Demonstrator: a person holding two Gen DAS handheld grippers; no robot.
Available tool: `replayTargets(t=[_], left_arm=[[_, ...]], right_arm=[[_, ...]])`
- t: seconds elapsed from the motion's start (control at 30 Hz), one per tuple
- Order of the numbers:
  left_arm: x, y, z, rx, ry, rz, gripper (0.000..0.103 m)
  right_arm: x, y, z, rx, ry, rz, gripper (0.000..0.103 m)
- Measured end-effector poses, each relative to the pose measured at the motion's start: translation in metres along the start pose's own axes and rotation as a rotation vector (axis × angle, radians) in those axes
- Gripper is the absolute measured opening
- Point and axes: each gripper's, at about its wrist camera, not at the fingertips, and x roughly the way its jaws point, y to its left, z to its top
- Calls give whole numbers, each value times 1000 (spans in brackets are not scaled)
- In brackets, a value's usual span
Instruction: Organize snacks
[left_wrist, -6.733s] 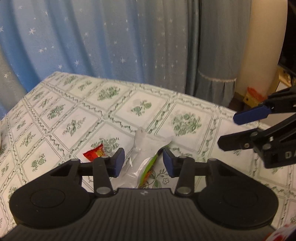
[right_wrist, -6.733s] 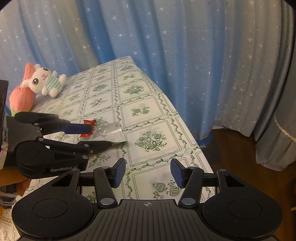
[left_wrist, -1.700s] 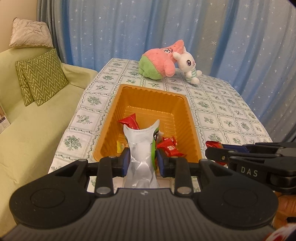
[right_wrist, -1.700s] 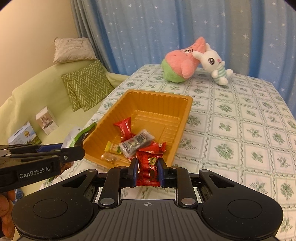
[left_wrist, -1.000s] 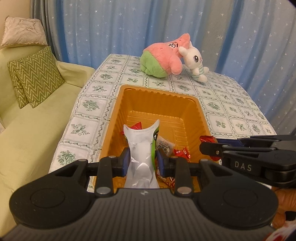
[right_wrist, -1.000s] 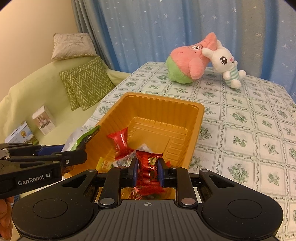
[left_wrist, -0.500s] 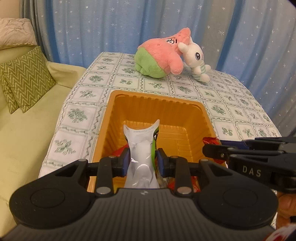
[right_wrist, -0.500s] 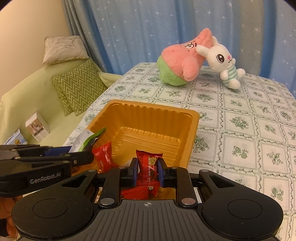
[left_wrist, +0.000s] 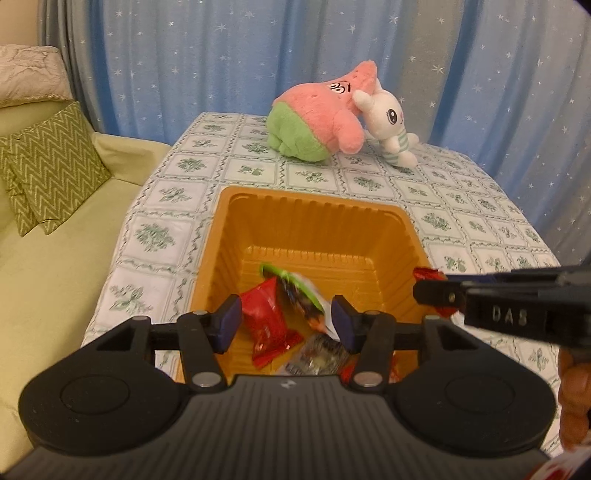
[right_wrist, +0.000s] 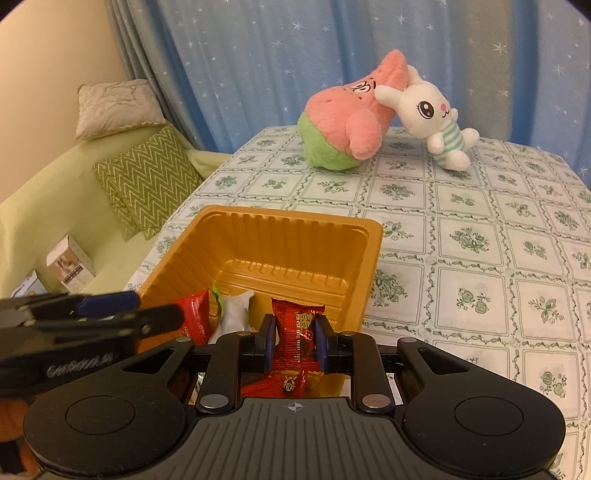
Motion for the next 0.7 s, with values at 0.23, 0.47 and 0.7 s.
replayTargets(t=[0.23,0.47,0.7], left_arm=[[-13,1,-8,10,-5,28,50],[-19,6,-10,0,-8,35,55],[-28,8,-17,-15,-7,40,63]], right_arm=[[-2,8,4,-6,-3,21,23],[2,17,15,-19,-18,49,23],[-6,5,11,39,-38,47,67]])
